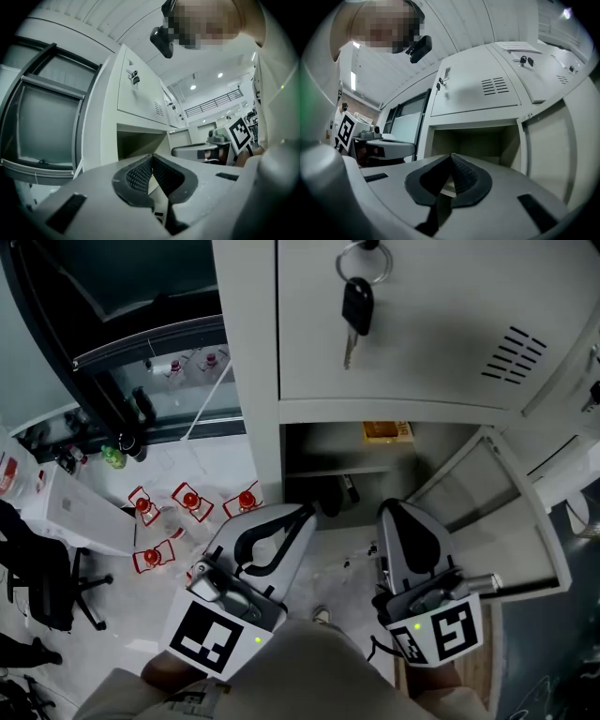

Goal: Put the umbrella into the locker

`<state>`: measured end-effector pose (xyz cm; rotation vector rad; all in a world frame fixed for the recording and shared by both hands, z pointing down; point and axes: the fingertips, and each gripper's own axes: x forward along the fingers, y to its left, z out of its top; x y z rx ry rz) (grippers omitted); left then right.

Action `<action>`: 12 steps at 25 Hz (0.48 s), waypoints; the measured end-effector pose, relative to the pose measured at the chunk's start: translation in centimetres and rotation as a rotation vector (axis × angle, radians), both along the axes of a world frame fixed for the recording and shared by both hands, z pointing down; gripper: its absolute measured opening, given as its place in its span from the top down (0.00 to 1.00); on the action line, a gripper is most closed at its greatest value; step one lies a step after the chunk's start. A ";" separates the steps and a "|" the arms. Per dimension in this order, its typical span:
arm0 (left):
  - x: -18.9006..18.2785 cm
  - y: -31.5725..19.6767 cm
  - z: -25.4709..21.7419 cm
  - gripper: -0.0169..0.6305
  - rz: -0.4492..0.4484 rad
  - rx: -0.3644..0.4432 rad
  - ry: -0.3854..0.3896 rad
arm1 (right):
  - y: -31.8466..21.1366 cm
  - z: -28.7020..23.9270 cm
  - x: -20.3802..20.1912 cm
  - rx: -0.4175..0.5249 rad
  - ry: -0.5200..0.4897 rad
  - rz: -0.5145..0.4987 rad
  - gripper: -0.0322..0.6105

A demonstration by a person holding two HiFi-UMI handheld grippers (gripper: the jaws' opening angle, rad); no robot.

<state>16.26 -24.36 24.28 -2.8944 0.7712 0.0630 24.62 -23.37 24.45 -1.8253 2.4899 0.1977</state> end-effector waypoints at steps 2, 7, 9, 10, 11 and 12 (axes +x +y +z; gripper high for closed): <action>0.0 0.3 0.4 0.96 0.010 0.001 -0.009 | 0.1 0.9 0.0 -0.021 -0.005 0.001 0.93; -0.1 0.1 1.9 0.96 0.008 -0.023 -0.016 | 0.1 2.5 0.2 -0.061 0.001 0.012 0.94; -0.2 0.0 2.6 0.96 0.009 -0.026 -0.021 | 0.1 2.9 0.3 -0.077 0.004 0.015 0.94; -0.2 -0.1 2.9 0.96 0.008 -0.027 -0.023 | 0.2 3.1 0.3 -0.082 0.002 0.015 0.94; -0.3 -0.1 3.2 0.96 0.007 -0.029 -0.025 | 0.2 3.2 0.3 -0.085 0.000 0.015 0.94; -0.3 -0.2 3.4 0.96 0.005 -0.033 -0.027 | 0.2 3.3 0.2 -0.087 -0.002 0.014 0.94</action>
